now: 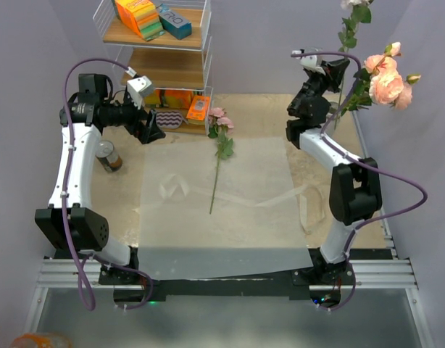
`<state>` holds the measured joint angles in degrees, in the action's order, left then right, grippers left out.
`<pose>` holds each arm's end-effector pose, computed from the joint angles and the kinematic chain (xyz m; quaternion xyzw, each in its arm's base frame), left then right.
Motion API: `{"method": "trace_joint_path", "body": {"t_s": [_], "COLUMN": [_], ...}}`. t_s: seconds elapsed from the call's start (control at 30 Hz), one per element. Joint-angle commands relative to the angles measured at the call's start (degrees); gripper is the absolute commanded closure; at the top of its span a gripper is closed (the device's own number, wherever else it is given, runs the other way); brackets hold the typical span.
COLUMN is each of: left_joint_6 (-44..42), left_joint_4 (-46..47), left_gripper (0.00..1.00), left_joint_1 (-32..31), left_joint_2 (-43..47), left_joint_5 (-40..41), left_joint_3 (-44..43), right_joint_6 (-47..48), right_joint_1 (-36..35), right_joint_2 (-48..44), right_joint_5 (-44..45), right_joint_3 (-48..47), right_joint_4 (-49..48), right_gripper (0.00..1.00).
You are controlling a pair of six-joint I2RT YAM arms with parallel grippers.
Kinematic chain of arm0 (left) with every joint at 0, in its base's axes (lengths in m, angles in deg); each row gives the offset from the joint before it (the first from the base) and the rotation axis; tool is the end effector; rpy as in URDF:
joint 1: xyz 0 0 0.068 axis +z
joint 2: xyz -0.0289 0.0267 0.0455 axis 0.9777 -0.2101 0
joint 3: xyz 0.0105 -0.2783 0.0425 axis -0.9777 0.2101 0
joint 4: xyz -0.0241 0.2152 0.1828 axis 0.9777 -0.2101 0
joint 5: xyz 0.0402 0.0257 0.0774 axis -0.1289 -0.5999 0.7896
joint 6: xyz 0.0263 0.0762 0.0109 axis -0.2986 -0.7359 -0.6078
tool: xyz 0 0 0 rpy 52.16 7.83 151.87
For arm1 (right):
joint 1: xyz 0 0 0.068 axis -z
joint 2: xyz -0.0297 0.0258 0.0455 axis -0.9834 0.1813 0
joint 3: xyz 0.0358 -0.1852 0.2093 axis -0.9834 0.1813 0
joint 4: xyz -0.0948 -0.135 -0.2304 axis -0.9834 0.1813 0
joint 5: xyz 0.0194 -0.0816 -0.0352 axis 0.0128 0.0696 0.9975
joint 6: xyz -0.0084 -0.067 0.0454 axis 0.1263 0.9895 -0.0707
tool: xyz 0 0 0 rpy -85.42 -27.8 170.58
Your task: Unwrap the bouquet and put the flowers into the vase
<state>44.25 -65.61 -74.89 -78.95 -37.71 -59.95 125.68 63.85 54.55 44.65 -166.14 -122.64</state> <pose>0.3503 -0.0322 0.4027 0.3375 0.8006 -0.2499 0.4275 0.4337 0.0676 0.4166 0.0957 0.4827 -0.4733 0.7306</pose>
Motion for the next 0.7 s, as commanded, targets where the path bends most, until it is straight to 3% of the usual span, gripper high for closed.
{"method": "trace_joint_path", "body": {"t_s": [0.0, 0.1, 0.2, 0.47, 0.67], "left_joint_6": [-1.42, -0.72, 0.07, 0.33, 1.3], "left_joint_4": [-0.03, 1.11, 1.12, 1.03, -0.37], "left_gripper": [0.01, 0.01, 0.01, 0.01, 0.01], "left_joint_1": [0.71, 0.71, 0.79, 0.71, 0.62], "left_joint_2": [-0.52, -0.43, -0.7, -0.34, -2.36], "left_joint_5": [-1.24, -1.59, -1.86, -0.01, 0.51], "left_joint_3": [-1.43, 0.06, 0.33, -0.72, -4.76], "right_joint_6": [-1.09, -5.57, -6.2, -12.53, -2.35], "right_joint_1": [-4.31, -9.84, -12.85, -13.56, -13.83], "right_joint_2": [-4.61, -6.46, -3.5, 2.49, 10.3], "right_joint_5": [-3.86, -7.19, -9.49, -9.49, -16.25], "right_joint_3": [2.23, 4.52, -0.29, -11.81, -14.63], "right_joint_4": [-29.19, -28.66, -29.19, -26.03, -28.14], "right_gripper": [1.0, 1.0, 1.0, 1.0, 1.0]}}
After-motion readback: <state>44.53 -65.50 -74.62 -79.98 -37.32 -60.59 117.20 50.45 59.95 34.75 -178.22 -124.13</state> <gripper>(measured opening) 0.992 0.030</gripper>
